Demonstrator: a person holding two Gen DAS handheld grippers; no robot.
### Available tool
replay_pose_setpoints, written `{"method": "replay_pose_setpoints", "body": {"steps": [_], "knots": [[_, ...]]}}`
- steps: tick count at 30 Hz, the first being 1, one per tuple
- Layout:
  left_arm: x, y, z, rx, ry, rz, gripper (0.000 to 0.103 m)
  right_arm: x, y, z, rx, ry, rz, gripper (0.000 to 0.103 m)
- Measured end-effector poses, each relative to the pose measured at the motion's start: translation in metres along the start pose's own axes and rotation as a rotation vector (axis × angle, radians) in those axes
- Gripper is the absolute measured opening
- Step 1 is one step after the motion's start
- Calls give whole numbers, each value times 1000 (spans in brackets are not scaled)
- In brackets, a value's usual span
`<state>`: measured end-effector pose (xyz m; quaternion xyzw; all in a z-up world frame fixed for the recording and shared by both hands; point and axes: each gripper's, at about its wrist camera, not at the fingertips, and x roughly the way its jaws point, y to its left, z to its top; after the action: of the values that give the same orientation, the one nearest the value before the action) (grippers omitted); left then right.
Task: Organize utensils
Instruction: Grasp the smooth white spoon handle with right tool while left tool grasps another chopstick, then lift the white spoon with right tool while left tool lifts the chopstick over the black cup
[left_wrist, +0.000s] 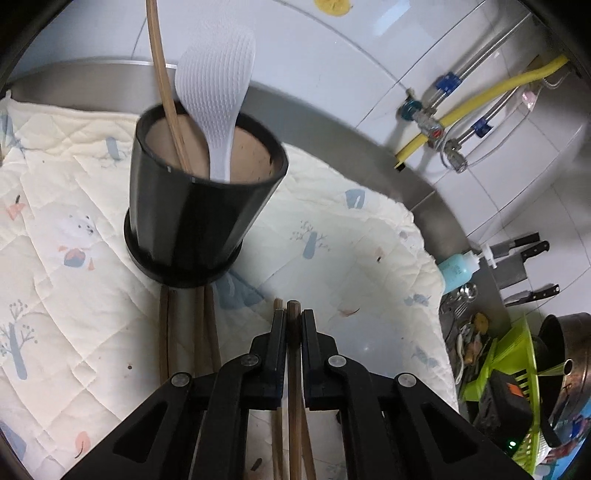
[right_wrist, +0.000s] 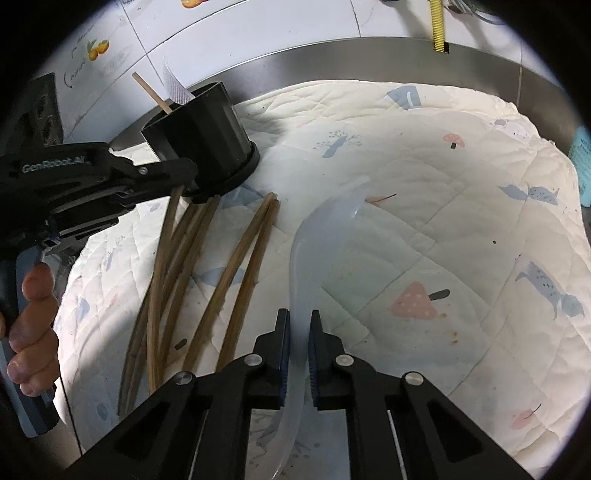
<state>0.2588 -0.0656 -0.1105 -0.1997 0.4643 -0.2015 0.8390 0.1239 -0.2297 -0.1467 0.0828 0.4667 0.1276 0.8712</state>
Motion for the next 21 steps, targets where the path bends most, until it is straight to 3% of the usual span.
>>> {"method": "replay_pose_setpoints", "body": {"steps": [10, 17, 21], "knots": [[-76, -21, 18, 50, -143, -58, 7, -21, 10, 8, -38, -79, 23, 9], [-145, -34, 54, 88, -316, -68, 7, -37, 21, 24, -59, -139, 48, 9], [-175, -37, 83, 120, -429, -35, 7, -47, 29, 40, -66, -190, 64, 9]]}}
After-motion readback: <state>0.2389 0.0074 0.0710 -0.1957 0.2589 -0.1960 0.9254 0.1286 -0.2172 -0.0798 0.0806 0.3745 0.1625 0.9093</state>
